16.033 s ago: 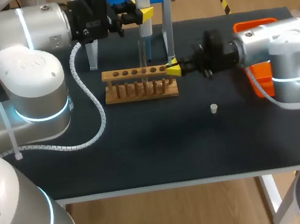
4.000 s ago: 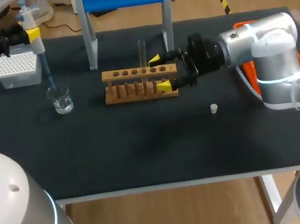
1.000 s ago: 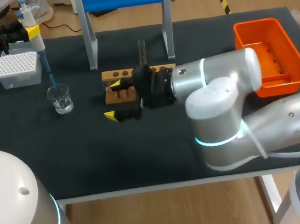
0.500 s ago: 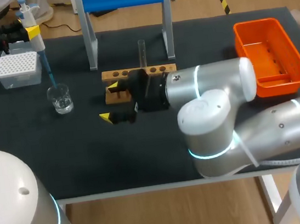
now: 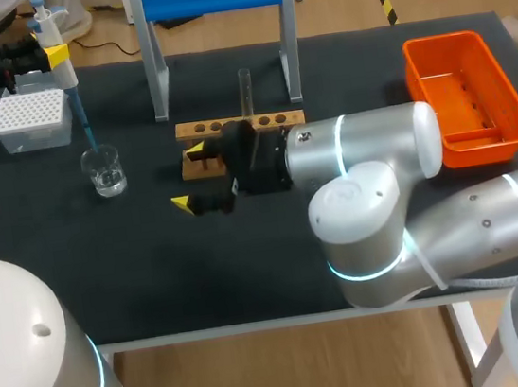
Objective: Invert the test tube, pick up the pipette, mount the tip to pipette, aspirate from beaker and dispense into the tube, eject the tip, return the pipette, and cap with the stopper.
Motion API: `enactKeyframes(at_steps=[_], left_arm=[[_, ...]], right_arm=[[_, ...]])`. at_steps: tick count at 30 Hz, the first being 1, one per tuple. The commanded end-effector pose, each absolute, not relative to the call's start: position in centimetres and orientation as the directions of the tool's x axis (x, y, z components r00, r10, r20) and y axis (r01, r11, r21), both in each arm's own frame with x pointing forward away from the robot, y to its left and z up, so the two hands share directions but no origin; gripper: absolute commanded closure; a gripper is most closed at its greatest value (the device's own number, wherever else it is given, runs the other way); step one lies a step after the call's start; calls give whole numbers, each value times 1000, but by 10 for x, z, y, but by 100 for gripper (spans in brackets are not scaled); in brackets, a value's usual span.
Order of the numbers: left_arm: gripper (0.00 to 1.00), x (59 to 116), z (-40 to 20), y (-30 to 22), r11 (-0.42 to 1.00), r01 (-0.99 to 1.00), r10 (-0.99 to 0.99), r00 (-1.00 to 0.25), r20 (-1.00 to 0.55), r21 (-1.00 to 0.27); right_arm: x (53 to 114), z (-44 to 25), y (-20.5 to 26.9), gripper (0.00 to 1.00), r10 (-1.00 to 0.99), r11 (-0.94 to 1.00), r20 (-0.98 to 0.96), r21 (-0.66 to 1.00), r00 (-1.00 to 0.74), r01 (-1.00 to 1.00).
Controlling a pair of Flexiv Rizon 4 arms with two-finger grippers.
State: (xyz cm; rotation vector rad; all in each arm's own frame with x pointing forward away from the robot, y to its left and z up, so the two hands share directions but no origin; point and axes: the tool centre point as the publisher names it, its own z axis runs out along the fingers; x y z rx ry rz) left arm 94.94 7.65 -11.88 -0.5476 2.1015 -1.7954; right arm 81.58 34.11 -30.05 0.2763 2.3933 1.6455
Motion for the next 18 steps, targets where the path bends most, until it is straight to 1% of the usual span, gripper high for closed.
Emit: enactKeyframes(at_steps=[1,6,18], left_arm=[[100,952,-122,76,141,-81,-485,-875,3,-987],[100,957,-129,73,156,-98,-481,-877,11,-983],[100,962,-152,79,128,-58,-497,-867,-14,-990]], right_arm=[[816,-301,341,0,278,355,-76,934,-958,29],[816,-301,341,0,278,355,-76,934,-958,29],[816,-301,341,0,278,355,-76,934,-958,29]])
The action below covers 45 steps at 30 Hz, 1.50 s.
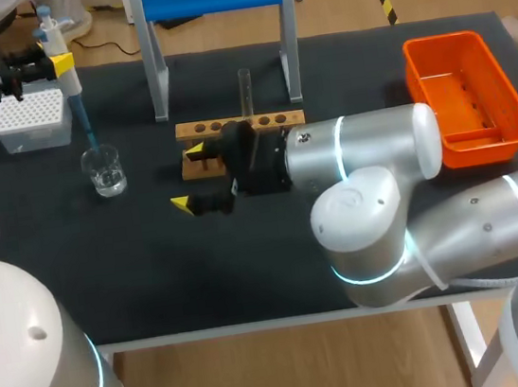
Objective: Invert the test tube, pick up the pipette, mount the tip to pipette, aspirate from beaker and dispense into the tube, eject the tip, return the pipette, and cap with the stopper.
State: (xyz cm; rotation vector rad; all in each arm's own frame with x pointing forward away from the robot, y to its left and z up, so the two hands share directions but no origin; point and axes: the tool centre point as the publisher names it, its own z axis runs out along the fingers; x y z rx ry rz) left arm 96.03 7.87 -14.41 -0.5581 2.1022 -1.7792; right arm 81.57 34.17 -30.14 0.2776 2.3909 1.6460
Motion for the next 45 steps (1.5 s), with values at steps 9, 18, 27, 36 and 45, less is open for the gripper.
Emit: enactKeyframes(at_steps=[9,18,27,36,45], left_arm=[[100,963,-167,85,127,-52,-514,-857,-21,-991],[100,964,-182,90,130,-58,-533,-846,-20,-990],[100,969,-194,87,136,-50,-527,-849,-30,-989],[100,970,-204,86,146,-58,-530,-848,-29,-988],[100,971,-208,86,147,-55,-544,-838,-34,-988]], right_arm=[[816,-301,341,0,278,355,-76,934,-958,29],[816,-301,341,0,278,355,-76,934,-958,29],[816,-301,341,0,278,355,-76,934,-958,29],[816,-301,341,0,278,355,-76,934,-958,29],[816,-301,341,0,278,355,-76,934,-958,29]])
